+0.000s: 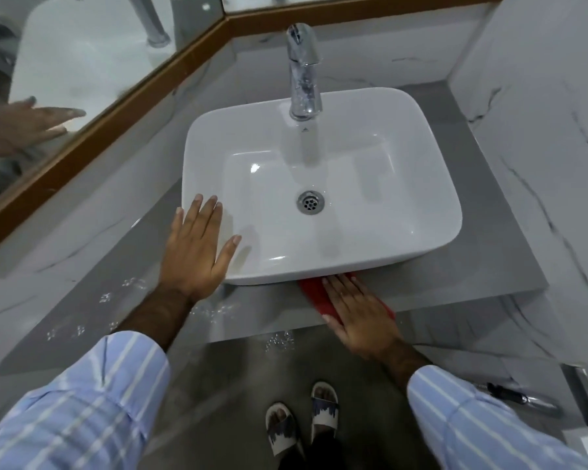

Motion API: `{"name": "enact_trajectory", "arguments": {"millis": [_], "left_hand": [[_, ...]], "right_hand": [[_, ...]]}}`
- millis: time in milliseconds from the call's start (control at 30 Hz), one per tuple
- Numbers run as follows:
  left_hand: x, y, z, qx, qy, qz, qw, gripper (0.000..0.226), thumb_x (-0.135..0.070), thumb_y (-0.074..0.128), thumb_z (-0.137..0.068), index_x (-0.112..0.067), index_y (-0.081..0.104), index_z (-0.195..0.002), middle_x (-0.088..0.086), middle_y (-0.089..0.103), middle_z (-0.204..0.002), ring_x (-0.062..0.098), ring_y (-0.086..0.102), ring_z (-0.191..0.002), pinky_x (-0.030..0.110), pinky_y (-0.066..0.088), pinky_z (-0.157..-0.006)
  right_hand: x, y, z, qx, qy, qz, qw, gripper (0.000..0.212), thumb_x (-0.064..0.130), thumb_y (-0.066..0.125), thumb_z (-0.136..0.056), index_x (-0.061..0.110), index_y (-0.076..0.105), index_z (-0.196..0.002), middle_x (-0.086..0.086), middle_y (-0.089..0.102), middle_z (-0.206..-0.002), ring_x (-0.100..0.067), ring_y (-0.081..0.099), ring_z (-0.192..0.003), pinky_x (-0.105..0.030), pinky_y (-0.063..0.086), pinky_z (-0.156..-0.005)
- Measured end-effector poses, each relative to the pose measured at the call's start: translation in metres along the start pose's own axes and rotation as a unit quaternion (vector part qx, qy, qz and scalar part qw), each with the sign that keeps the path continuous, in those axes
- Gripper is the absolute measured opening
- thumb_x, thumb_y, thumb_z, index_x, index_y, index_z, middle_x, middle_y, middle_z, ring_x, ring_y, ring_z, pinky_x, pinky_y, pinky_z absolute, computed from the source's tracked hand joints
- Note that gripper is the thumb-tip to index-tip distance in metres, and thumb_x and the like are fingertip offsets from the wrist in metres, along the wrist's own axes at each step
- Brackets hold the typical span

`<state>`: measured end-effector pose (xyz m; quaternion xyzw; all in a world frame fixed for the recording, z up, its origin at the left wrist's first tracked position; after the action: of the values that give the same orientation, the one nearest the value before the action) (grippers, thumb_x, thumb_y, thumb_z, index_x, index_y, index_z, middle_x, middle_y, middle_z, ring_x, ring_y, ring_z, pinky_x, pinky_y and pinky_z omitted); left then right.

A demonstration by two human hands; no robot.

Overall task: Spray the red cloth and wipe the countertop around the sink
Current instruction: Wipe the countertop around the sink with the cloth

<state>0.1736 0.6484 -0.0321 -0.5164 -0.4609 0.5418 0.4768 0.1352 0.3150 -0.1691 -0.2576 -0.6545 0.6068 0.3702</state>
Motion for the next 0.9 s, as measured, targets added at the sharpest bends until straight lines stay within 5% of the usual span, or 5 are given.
{"name": "enact_trajectory", "arguments": {"millis": [167,300,633,800,900], "left_hand": [[-0.001,0.003,0.001,0.011,-0.025,0.016,0.999,0.090,-0.065,0.010,-0.100,-0.006,0.024,-0.168,0.010,0.019,-0.179,0.028,0.009,-0.168,0.053,0.006,-0.139],[0.001,0.006,0.000,0.011,-0.032,0.010,0.999,0.082,-0.060,0.019,-0.106,-0.006,0.026,-0.167,0.010,0.023,-0.178,0.027,0.012,-0.168,0.047,0.001,-0.137],[0.002,0.012,0.002,-0.027,-0.058,0.025,0.998,0.081,-0.059,0.023,-0.107,-0.007,0.019,-0.169,0.010,0.016,-0.180,0.028,0.008,-0.168,0.046,-0.003,-0.135],[0.000,0.011,0.007,-0.047,-0.089,0.132,0.986,0.080,-0.057,0.025,-0.109,-0.005,0.011,-0.169,0.013,0.008,-0.181,0.031,0.004,-0.168,0.052,0.005,-0.139],[0.021,0.002,0.038,-0.077,-0.148,0.222,0.961,0.079,-0.059,0.019,-0.109,-0.010,0.008,-0.171,0.007,0.003,-0.182,0.024,-0.001,-0.169,0.048,0.001,-0.139]], "right_hand": [[0.046,0.005,-0.012,0.014,0.062,-0.027,0.998,0.069,0.044,0.040,-0.107,0.003,0.029,-0.162,-0.018,0.036,-0.167,-0.034,0.036,-0.154,-0.052,0.022,-0.129],[0.107,0.010,-0.050,0.043,-0.036,-0.028,0.998,0.071,0.048,0.032,-0.109,0.005,0.019,-0.165,-0.015,0.024,-0.172,-0.033,0.024,-0.159,-0.049,0.012,-0.130],[0.080,0.017,-0.041,0.070,-0.013,-0.035,0.997,0.070,0.054,0.026,-0.109,0.016,0.015,-0.165,-0.008,0.027,-0.172,-0.028,0.027,-0.159,-0.049,0.022,-0.129],[0.131,0.022,-0.072,0.067,-0.039,-0.028,0.997,0.071,0.050,0.033,-0.108,0.013,0.014,-0.165,-0.009,0.030,-0.171,-0.028,0.030,-0.158,-0.043,0.013,-0.130],[0.155,0.024,-0.087,0.059,-0.057,-0.028,0.996,0.072,0.048,0.039,-0.106,0.009,0.023,-0.164,-0.012,0.036,-0.168,-0.030,0.037,-0.154,-0.044,0.022,-0.129]]}}
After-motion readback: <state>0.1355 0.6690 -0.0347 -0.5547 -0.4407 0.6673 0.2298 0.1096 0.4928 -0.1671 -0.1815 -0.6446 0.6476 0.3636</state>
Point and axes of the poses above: each hand's wrist, its own z-axis away from the middle knuckle, its own y-axis out of the palm, x = y × z, the point moved 1 cm from there along -z, towards the middle knuckle
